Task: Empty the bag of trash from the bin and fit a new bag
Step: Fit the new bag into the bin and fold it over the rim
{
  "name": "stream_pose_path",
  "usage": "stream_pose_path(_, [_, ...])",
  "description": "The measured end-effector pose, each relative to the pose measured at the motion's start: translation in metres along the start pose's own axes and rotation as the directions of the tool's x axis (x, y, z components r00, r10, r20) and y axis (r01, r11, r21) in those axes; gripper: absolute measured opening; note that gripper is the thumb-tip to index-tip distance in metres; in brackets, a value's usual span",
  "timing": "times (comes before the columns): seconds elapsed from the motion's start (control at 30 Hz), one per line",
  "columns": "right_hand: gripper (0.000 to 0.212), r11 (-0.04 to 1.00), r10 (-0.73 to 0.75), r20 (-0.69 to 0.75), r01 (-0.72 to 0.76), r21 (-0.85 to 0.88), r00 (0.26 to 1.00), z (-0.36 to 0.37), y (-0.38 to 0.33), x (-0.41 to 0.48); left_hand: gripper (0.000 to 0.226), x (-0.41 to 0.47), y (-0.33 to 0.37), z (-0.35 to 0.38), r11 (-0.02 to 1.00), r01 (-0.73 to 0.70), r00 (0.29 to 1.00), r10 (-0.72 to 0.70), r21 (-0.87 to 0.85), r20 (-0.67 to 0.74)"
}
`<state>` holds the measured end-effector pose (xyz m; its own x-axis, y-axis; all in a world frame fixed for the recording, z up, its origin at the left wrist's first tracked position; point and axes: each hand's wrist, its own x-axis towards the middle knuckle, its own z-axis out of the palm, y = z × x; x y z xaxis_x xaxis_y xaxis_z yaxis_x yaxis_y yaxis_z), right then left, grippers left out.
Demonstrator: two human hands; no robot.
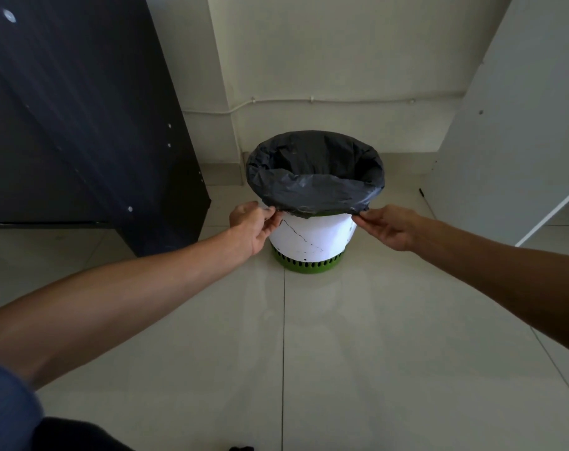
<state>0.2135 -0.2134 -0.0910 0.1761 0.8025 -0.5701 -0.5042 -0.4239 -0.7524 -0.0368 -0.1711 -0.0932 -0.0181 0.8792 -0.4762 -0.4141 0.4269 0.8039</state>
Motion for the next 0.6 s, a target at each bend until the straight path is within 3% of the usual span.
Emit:
stream_pose_path(0.1, [0.009, 0.997, 0.052, -0.022, -0.053, -0.061, 0.998, -0.001, 0.004, 0.008, 0.051, 0.002, 0.0, 0.002, 1.0, -0.017, 1.0, 0.017, 0.006, 0.013])
stream_pose_path(0.4, [0.017, 0.988, 0.058, -0.063, -0.066, -0.14, 0.996, 0.011, 0.008, 0.026, 0.05, 0.012, -0.007, -0.009, 1.0, 0.001, 0.997, 0.0, -0.013, 0.08])
stream_pose_path(0.6, [0.016, 0.986, 0.052, -0.121, -0.071, -0.153, 0.991, -0.002, 0.019, 0.041, 0.038, 0.025, -0.014, -0.01, 0.989, 0.051, 0.999, -0.051, 0.142, -0.004])
